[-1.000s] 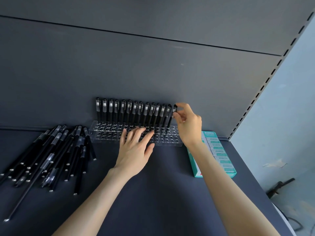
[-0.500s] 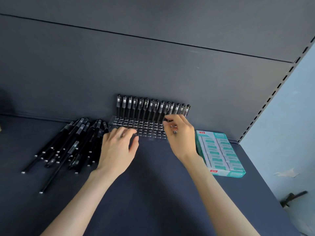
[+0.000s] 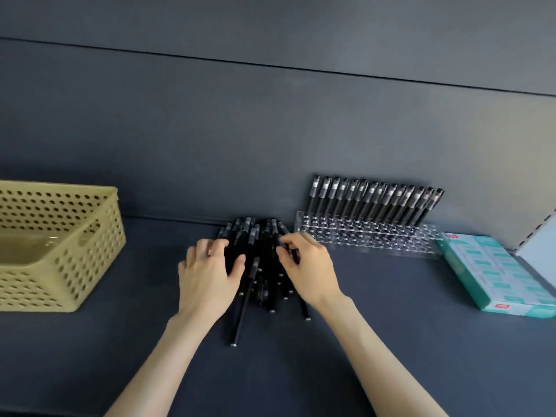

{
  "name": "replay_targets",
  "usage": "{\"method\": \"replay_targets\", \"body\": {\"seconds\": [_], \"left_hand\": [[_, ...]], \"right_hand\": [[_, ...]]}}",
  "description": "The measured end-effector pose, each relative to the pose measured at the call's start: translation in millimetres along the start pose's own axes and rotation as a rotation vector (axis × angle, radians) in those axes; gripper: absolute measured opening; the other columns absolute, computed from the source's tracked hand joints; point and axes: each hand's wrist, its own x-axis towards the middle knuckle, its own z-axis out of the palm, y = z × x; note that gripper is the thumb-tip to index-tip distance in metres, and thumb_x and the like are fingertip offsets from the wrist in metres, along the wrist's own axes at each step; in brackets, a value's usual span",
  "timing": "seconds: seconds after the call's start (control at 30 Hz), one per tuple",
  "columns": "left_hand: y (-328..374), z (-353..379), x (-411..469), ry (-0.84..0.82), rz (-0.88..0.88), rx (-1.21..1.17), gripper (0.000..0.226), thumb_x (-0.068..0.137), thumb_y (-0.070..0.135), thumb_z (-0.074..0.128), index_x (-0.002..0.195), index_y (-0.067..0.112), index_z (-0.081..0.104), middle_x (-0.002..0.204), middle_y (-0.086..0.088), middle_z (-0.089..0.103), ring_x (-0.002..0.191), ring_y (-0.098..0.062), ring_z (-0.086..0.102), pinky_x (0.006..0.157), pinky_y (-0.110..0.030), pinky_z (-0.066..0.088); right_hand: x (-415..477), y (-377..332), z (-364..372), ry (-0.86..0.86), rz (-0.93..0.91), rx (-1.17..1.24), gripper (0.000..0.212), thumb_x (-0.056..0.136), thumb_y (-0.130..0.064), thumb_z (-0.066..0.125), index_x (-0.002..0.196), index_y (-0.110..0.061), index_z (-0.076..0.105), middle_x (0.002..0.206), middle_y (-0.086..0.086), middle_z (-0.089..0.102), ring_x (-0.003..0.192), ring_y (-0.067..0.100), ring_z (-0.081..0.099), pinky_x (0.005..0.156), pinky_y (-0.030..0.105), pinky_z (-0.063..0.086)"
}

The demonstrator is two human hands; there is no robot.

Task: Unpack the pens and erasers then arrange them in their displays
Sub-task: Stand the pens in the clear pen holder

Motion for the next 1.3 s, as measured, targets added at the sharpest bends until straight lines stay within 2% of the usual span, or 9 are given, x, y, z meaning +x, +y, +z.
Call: {"method": "replay_targets", "body": {"seconds": [0.23,0.47,0.63,0.73,0.9,1.0,1.07,1.2,1.3], "left_hand": [[-30.5,2.6,15.7,-0.158,-0.006,-0.1,0.058,0.093,0.051,0.046,0.132,0.008,0.045,0.127,-0.013,0.052,0.116,-0.03,0.044,0.093,-0.034,0.036],[-35.0,-0.1,38.3,-0.297,-0.103,-0.267,0.065,0.089,0.043,0.059,0.138,0.005,0.037,0.134,-0.014,0.046,0.122,-0.03,0.045,0.094,-0.037,0.041],[-41.2,-1.4,56.6,-0.417,-0.176,-0.364,0.056,0.085,0.044,0.065,0.125,0.008,0.053,0.115,-0.007,0.063,0.107,-0.027,0.059,0.091,-0.039,0.048],[-43.7,0.4,56.8,-0.403,-0.164,-0.385,0.04,0.085,0.044,0.063,0.109,0.012,0.061,0.098,-0.003,0.066,0.096,-0.026,0.063,0.085,-0.04,0.051],[-44.3,1.7,53.3,-0.367,-0.096,-0.36,0.036,0.094,0.039,0.052,0.109,0.007,0.057,0.099,-0.005,0.064,0.097,-0.029,0.06,0.08,-0.037,0.047],[-46.4,3.1,50.8,-0.351,-0.055,-0.35,0.034,0.099,0.036,0.042,0.077,0.01,0.043,0.07,-0.001,0.048,0.073,-0.028,0.055,0.063,-0.034,0.038],[-46.9,3.0,49.9,-0.34,-0.048,-0.356,0.039,0.101,0.035,0.037,0.068,0.014,0.032,0.066,0.001,0.04,0.064,-0.022,0.045,0.059,-0.034,0.033],[-46.2,2.4,49.2,-0.311,-0.053,-0.403,0.041,0.101,0.038,0.034,0.067,0.016,0.03,0.061,0.0,0.042,0.055,-0.017,0.042,0.051,-0.033,0.03],[-48.2,0.9,50.0,-0.312,-0.081,-0.495,0.042,0.1,0.043,0.035,0.077,0.009,0.044,0.07,-0.003,0.053,0.065,-0.022,0.052,0.062,-0.038,0.042]], "right_hand": [[4.4,-24.9,45.7,-0.007,0.153,-0.16,0.041,0.092,-0.04,0.053,0.127,-0.017,0.052,0.121,-0.001,0.057,0.118,0.021,0.039,0.086,0.031,0.04],[9.5,-29.4,62.5,0.067,0.221,-0.222,0.058,0.091,-0.043,0.054,0.135,-0.008,0.042,0.126,0.006,0.051,0.115,0.025,0.036,0.102,0.03,0.029],[12.0,-31.7,68.6,0.126,0.271,-0.197,0.062,0.09,-0.043,0.057,0.136,-0.004,0.04,0.129,0.011,0.043,0.119,0.026,0.035,0.103,0.029,0.027],[11.6,-29.9,70.0,0.145,0.287,-0.23,0.06,0.09,-0.044,0.055,0.134,-0.005,0.042,0.126,0.012,0.046,0.117,0.026,0.037,0.101,0.03,0.029],[12.9,-28.0,68.9,0.168,0.345,-0.146,0.05,0.091,-0.04,0.056,0.128,-0.007,0.048,0.12,0.009,0.051,0.114,0.023,0.046,0.096,0.031,0.038],[14.1,-27.6,68.7,0.199,0.385,-0.097,0.042,0.091,-0.036,0.057,0.123,-0.008,0.053,0.107,0.004,0.055,0.1,0.02,0.052,0.082,0.023,0.037],[15.0,-27.1,68.4,0.23,0.401,-0.064,0.035,0.091,-0.032,0.058,0.117,-0.009,0.057,0.093,-0.001,0.053,0.085,0.015,0.051,0.072,0.019,0.033],[15.9,-25.7,68.0,0.222,0.406,-0.055,0.032,0.09,-0.031,0.061,0.112,-0.009,0.06,0.088,-0.005,0.051,0.08,0.011,0.047,0.068,0.017,0.03],[17.5,-27.0,68.1,0.192,0.408,-0.051,0.035,0.087,-0.032,0.064,0.114,-0.012,0.058,0.094,-0.006,0.049,0.082,0.011,0.047,0.07,0.019,0.032]]}}
